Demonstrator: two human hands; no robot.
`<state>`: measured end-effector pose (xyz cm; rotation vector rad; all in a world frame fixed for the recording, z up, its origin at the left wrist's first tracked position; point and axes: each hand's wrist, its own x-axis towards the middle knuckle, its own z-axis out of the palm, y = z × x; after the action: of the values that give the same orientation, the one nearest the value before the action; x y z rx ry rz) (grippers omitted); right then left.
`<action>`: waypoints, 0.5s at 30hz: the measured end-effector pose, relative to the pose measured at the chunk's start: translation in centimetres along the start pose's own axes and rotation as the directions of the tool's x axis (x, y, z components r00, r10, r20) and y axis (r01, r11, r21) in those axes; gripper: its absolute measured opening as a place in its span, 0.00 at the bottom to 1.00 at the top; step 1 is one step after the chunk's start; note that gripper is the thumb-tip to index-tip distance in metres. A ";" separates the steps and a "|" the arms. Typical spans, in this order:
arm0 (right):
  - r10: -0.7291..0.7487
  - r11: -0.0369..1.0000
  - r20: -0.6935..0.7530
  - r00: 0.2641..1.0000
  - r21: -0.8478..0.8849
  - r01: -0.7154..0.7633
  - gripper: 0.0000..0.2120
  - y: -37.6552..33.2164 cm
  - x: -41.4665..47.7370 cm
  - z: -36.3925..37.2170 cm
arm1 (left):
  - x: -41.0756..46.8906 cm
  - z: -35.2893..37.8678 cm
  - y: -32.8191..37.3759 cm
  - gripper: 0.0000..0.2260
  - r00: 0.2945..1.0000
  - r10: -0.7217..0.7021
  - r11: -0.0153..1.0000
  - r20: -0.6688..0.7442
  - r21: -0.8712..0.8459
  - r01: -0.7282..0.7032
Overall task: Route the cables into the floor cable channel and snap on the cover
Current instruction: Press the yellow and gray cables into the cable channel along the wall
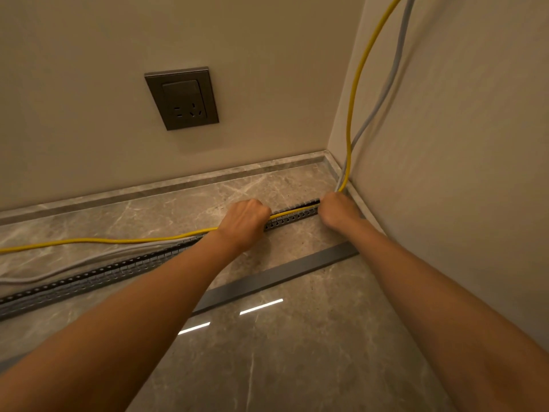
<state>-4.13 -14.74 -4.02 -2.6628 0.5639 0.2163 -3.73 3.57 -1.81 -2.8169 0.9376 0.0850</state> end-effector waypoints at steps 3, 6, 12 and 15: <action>-0.018 1.000 0.032 0.999 0.003 0.018 0.16 0.1 -0.2 -0.3 | -0.4 0.3 0.2 0.09 1.000 -0.014 0.999 -0.021 -0.035 0.013; -0.046 0.999 0.037 0.998 -0.024 0.047 0.16 0.1 -0.6 -0.5 | -0.3 0.0 0.2 0.09 0.991 -0.123 0.982 -0.053 -0.149 0.114; -0.076 0.994 0.031 0.997 -0.079 0.078 0.19 -0.5 -1.7 -1.3 | -1.2 0.8 1.1 0.08 0.985 0.110 0.992 -0.131 0.069 -0.101; -0.083 0.989 0.038 0.996 -0.118 0.087 0.19 -0.6 -1.8 -1.4 | -1.7 1.5 0.3 0.07 0.954 0.207 0.972 -0.218 0.155 -0.176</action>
<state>-5.37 -14.17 -2.10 -2.7860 0.4383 0.2768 -5.30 4.59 -3.13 -2.6444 1.2181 -0.2798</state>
